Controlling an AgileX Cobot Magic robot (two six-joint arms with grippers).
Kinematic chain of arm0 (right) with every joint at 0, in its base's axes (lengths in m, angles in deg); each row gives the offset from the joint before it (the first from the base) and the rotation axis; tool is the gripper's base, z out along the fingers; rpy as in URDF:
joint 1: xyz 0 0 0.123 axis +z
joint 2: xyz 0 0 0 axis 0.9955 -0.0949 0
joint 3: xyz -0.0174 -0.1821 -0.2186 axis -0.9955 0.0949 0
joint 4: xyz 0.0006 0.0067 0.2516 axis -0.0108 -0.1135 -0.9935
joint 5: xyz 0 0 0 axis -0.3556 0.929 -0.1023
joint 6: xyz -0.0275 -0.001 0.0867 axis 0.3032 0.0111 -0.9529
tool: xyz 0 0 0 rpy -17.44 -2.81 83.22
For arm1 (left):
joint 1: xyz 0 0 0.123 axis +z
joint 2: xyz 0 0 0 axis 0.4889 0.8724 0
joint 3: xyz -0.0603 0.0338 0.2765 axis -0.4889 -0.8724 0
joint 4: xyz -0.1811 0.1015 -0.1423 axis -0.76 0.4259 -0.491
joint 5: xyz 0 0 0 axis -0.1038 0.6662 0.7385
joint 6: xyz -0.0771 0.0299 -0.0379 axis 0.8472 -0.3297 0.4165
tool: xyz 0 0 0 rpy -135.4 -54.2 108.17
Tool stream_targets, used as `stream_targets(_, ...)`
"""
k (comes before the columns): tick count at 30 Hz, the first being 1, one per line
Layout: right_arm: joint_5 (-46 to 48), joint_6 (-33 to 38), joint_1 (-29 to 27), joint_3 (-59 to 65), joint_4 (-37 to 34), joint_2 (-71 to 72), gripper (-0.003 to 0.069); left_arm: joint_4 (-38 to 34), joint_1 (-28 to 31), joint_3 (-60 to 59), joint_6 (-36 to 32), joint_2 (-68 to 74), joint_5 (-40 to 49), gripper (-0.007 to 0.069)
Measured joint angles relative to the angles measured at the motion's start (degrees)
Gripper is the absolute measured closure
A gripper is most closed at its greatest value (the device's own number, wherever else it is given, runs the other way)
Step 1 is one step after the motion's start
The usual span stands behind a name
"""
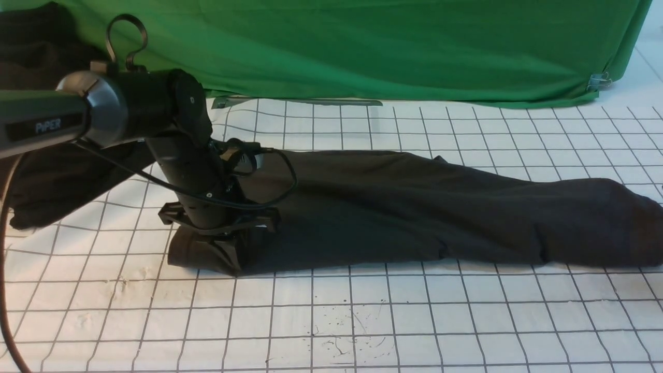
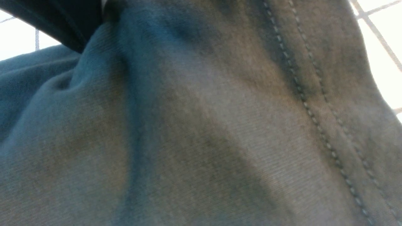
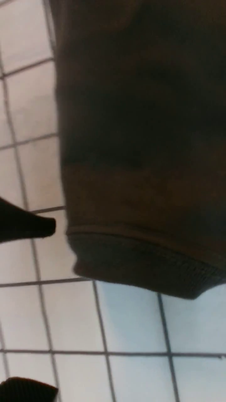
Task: Fold a long-sleeved shirt over a white checkered tablecloth.
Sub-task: 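Pull the folded dark garment lengthwise by its ends to straighten it flat on the table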
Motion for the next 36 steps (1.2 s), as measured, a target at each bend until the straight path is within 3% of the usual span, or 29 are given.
stream_targets(5,-3.49,2.6,-0.28,0.6,-5.28,-3.07,0.0085,-0.03,0.0,0.0,0.0,-0.01,-0.08,0.0629)
stream_targets(9,-3.1,4.32,-0.15,0.6,-8.64,-5.79,0.0157,-0.03,0.0,0.0,0.0,-0.01,-0.63,0.0629)
stream_targets(10,-2.44,4.83,-0.15,0.6,-8.7,-6.81,0.0262,-0.03,0.0,0.0,0.0,-0.06,-0.92,0.0629)
stream_targets(11,-2.42,4.83,-0.15,0.6,-8.59,-6.99,0.0293,0.04,0.0,0.0,0.0,-0.06,-1.01,0.0629)
stream_targets(12,-2.37,4.88,-0.22,0.6,-7.89,-7.36,0.0438,0.17,0.0,-0.01,0.0,-0.06,-1.07,0.0629)
stream_targets(13,-2.21,4.84,-0.34,0.46,-7.65,-7.35,0.0506,0.16,0.06,-0.06,0.0,-0.06,-1.07,0.0629)
stream_targets(16,-0.65,4.7,-1.2,-1.75,-6.32,-7.37,0.061,0.16,0.48,-0.12,0.0,-0.06,-1.01,0.0629)
stream_targets(24,3.79,5.47,-2.11,-7.43,-2.02,-7.41,0.0543,-0.3,0.47,-0.17,0.01,-0.12,-0.85,0.0629)
stream_targets(32,6.96,4.68,-1.87,-8.01,0.68,-7.41,0.0195,-0.19,0.47,-0.17,0.01,-1.32,2.06,0.0629)
stream_targets(36,7.01,2.43,-1.87,-8.01,0.96,-6.28,0.0142,0.19,0.47,-0.23,0.01,-4.98,2.79,0.0629)
